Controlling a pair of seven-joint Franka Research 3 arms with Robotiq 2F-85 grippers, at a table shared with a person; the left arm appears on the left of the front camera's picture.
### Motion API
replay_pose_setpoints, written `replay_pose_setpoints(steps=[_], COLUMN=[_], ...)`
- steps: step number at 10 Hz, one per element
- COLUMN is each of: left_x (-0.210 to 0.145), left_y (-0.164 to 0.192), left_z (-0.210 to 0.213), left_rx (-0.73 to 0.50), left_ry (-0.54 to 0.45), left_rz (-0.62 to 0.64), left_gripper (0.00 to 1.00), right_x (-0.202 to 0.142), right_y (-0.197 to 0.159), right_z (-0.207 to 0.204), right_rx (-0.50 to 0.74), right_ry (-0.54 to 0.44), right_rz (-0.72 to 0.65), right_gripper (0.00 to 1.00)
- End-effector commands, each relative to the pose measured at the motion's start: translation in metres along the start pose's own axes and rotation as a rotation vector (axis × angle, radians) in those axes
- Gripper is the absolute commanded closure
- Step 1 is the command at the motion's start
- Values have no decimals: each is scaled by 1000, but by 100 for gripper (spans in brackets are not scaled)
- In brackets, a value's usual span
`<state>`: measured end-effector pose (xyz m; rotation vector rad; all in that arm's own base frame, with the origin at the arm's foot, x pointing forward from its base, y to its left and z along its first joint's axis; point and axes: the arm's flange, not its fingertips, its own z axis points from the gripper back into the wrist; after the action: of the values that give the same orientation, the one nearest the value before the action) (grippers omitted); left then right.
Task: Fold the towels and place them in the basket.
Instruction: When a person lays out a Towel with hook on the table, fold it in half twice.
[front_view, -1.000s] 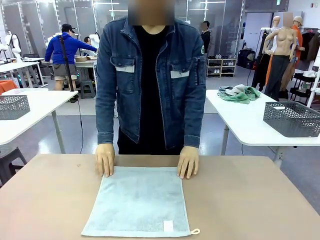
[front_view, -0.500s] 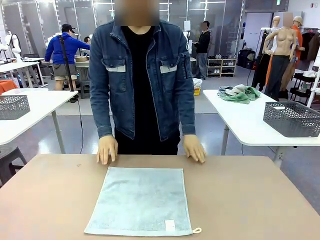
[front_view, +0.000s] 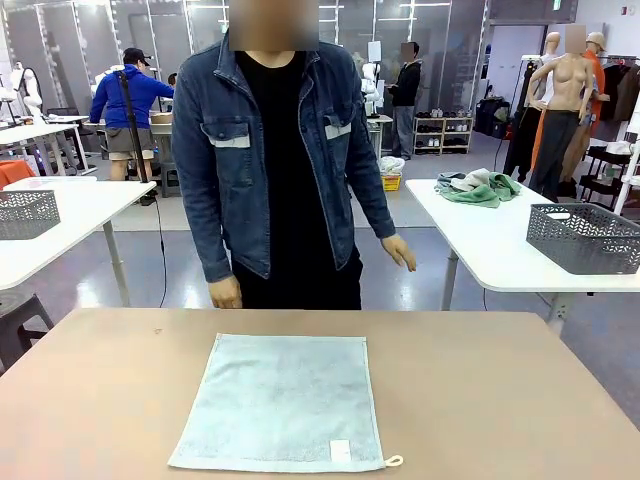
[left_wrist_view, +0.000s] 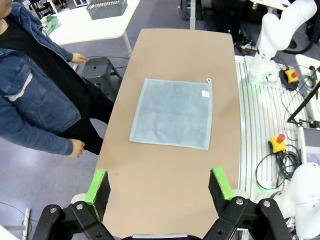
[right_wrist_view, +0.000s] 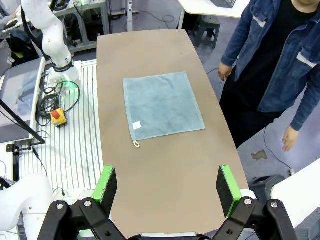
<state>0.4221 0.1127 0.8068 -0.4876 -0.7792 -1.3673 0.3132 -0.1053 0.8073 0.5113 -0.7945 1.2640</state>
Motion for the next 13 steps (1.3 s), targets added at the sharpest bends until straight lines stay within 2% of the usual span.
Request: replay_pose_setpoints(steps=[1, 4, 7, 9, 10, 13], left_x=[0, 17, 23, 6, -12, -56], left_y=[0, -11, -28, -55, -72, -109], left_z=[0, -47, -145, -219, -253, -311], left_rx=[0, -25, -132, -181, -183, -192], left_ry=[0, 83, 244, 373, 446, 629], left_rz=[0, -41, -52, -42, -47, -73], left_gripper=[0, 0, 0, 0, 0, 0], right_x=[0, 19, 30, 15, -1, -55], right_y=[0, 5, 8, 14, 18, 31], right_z=[0, -40, -119, -178, -213, -294], right_rx=[0, 14, 31, 30, 14, -2], right_ry=[0, 92, 215, 297, 369, 527], right_rz=[0, -11, -9, -20, -35, -42], right_gripper=[0, 0, 0, 0, 0, 0])
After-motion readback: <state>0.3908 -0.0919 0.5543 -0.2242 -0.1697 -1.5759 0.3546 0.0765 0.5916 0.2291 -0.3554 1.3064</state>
